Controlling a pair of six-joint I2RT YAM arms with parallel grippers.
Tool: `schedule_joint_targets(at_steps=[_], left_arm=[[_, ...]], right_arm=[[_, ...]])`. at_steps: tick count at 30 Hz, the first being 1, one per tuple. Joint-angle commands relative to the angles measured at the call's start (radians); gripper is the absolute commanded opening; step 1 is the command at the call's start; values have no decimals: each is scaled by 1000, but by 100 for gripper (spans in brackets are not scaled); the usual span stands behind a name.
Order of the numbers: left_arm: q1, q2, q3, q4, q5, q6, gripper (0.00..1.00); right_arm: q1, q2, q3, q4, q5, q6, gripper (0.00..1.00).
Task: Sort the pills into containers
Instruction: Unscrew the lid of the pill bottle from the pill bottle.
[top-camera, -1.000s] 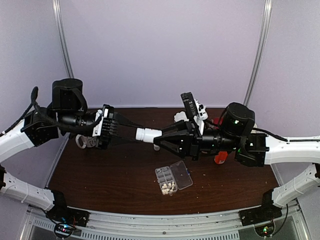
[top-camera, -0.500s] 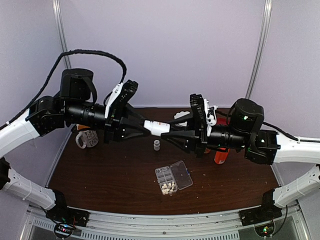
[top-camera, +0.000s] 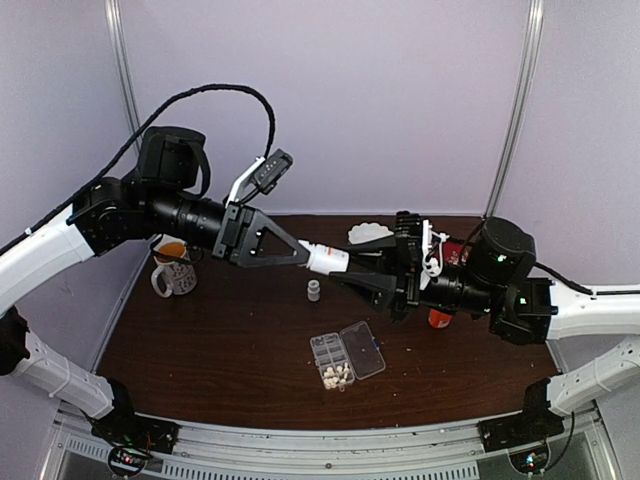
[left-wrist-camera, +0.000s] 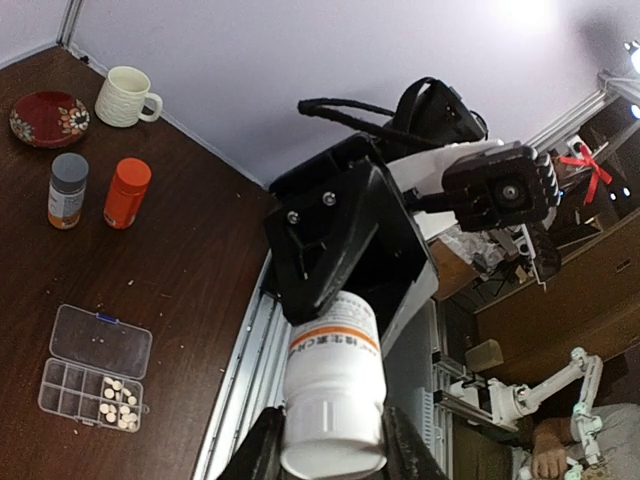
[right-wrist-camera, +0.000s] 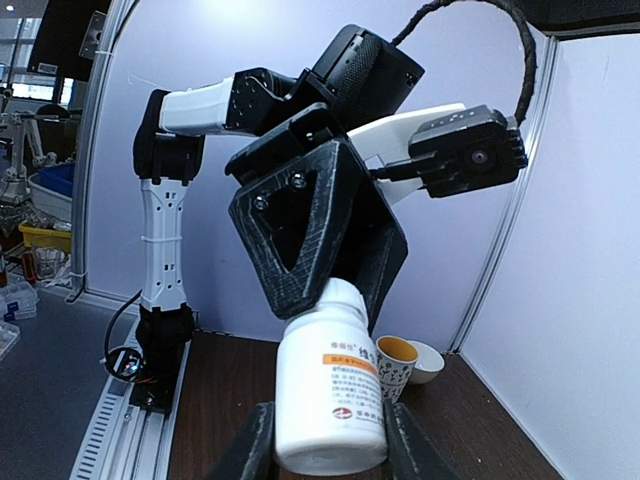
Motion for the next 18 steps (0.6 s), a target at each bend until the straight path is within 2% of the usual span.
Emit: schedule_joint_targets(at_steps=[1,5,9,18], left_arm=[[25,-19,-8,146,102,-157,16],[26,1,-6,160,129,-160,20],[27,10,-2,170,133,-152,19],[29,1,-5,163,111,-111,32]], right_arm=[[5,-6,-35,2,6,21,14],[6,-4,-35,0,8,47,13],[6,-5,-33,-15,15,67,14],[6,1,-31,-12,31,95,14]])
